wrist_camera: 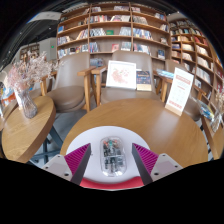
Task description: Arrange mouse
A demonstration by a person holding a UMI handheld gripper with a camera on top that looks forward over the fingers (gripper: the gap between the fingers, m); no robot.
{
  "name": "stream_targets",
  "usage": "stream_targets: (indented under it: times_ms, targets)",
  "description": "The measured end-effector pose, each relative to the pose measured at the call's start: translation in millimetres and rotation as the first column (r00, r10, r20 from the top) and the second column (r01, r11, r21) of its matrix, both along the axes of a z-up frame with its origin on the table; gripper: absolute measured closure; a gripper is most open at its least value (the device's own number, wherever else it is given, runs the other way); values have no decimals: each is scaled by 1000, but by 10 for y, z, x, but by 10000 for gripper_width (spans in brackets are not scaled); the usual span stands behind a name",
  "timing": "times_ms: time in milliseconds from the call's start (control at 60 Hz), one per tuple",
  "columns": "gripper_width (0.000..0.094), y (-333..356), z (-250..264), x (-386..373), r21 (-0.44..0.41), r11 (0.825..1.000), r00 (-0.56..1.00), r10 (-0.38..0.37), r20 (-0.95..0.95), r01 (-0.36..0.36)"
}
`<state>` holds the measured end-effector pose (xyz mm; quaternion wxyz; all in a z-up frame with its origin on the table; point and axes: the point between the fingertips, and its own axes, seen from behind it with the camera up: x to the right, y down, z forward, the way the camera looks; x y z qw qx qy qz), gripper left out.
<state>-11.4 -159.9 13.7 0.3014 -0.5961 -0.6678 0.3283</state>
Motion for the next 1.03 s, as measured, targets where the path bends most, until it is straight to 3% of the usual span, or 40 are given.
stream_targets:
  times_ms: [133,383,667,817,1033]
  targets:
    - [91,159,496,410,1,1000,997,-17,-70,17]
    - [88,552,1171,1993,-2,1000,990,-23,-136,23]
    - [89,986,1210,3331,-13,999,989,-54,-137,53]
    - [92,1178,1263,3595,37,998,985,-52,-165,59]
    - [88,1296,1339,3683,38,995,976,-85,-200,94]
